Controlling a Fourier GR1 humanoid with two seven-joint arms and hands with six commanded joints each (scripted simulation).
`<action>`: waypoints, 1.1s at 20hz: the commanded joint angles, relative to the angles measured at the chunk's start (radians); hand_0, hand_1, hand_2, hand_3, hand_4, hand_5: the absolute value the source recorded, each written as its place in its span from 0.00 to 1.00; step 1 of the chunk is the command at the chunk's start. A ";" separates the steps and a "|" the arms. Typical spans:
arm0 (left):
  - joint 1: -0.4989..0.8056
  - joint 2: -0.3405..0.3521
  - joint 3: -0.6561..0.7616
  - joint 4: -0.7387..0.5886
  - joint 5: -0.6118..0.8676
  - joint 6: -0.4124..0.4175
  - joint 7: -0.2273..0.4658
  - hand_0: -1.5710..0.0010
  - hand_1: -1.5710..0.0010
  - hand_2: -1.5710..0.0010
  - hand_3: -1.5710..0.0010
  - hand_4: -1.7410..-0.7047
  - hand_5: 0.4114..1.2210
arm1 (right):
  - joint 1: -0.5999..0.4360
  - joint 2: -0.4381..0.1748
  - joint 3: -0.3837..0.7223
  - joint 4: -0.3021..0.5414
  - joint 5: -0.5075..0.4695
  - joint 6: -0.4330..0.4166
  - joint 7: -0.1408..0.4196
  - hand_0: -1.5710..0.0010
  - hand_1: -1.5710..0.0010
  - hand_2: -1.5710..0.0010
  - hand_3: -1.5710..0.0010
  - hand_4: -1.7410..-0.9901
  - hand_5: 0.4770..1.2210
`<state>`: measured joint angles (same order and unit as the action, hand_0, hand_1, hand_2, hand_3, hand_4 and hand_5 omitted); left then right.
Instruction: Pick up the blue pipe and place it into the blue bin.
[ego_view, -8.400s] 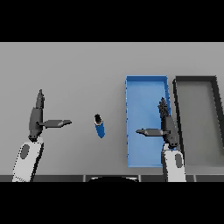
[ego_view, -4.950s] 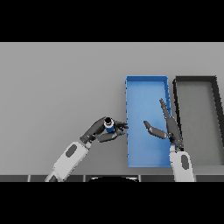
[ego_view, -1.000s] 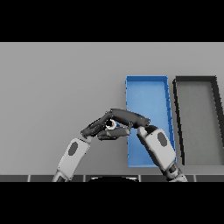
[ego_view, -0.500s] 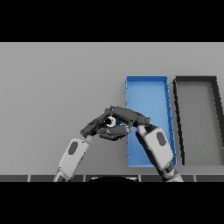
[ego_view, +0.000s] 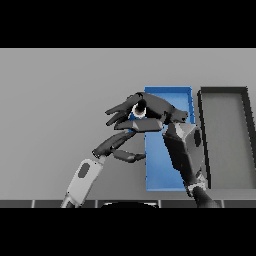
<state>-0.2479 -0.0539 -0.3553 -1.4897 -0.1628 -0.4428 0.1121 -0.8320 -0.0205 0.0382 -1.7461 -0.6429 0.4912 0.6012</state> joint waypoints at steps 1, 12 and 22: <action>0.010 0.006 -0.004 -0.010 0.002 -0.006 -0.010 1.00 1.00 1.00 1.00 0.76 0.08 | -0.046 -0.009 -0.027 0.018 -0.008 -0.031 -0.007 0.00 0.00 0.00 0.00 0.33 1.00; 0.033 0.028 0.006 -0.054 0.008 -0.003 0.005 1.00 1.00 1.00 1.00 0.76 0.08 | -0.122 -0.173 -0.243 0.308 0.252 -0.095 -0.125 0.00 0.00 0.00 0.00 0.32 1.00; 0.012 0.040 0.016 -0.027 -0.013 0.009 -0.051 1.00 1.00 1.00 1.00 0.79 0.06 | 0.097 -0.169 -0.263 0.342 0.459 -0.123 -0.004 0.00 0.00 0.00 0.00 0.32 1.00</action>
<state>-0.2364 -0.0139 -0.3398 -1.5170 -0.1754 -0.4336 0.0599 -0.7339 -0.1891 -0.2249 -1.4038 -0.1831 0.3718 0.6002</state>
